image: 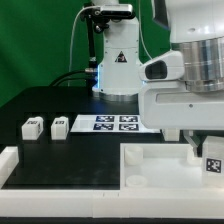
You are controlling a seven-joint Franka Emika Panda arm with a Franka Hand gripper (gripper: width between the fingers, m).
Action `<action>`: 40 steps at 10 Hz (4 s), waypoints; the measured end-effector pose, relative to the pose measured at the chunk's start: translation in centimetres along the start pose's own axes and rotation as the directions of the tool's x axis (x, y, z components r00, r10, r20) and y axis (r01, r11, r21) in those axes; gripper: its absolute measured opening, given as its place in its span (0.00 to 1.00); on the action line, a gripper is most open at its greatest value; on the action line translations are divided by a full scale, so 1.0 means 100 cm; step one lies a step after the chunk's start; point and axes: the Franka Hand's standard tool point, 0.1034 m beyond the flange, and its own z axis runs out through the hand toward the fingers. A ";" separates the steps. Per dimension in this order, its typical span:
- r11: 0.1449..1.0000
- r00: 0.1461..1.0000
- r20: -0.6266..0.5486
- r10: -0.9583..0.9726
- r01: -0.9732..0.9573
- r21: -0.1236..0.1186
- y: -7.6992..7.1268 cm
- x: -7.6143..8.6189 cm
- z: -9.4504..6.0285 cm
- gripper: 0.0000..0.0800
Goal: Assemble one leg
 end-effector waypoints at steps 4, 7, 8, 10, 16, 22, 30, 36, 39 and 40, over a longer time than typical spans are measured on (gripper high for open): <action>0.753 0.750 0.098 0.654 -0.658 0.012 -0.002 -0.003 -0.001 0.37; 0.753 0.750 0.103 0.654 -0.658 0.013 -0.002 -0.003 0.000 0.46; 0.754 0.751 0.103 0.652 -0.656 0.014 -0.002 -0.003 0.000 0.69; 0.909 0.908 0.070 0.413 -0.415 0.019 0.000 -0.003 0.000 0.77; 0.908 0.908 -0.007 -0.419 0.418 -0.018 -0.005 -0.002 0.000 0.81; 0.905 0.905 -0.026 -0.425 0.425 -0.023 -0.003 0.002 0.001 0.49; 0.774 0.772 0.068 0.632 -0.633 -0.003 0.001 0.002 0.000 0.38; 0.293 0.287 0.104 0.952 -0.955 -0.049 -0.002 0.001 0.001 0.38; 0.293 0.288 0.097 0.953 -0.955 -0.047 -0.002 0.000 0.001 0.38; 0.294 0.289 0.096 0.953 -0.955 -0.047 -0.002 0.000 0.002 0.59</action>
Offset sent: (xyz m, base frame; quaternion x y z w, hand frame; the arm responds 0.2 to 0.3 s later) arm 0.0191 0.0207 0.0161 0.0515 -0.0680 0.3222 0.9428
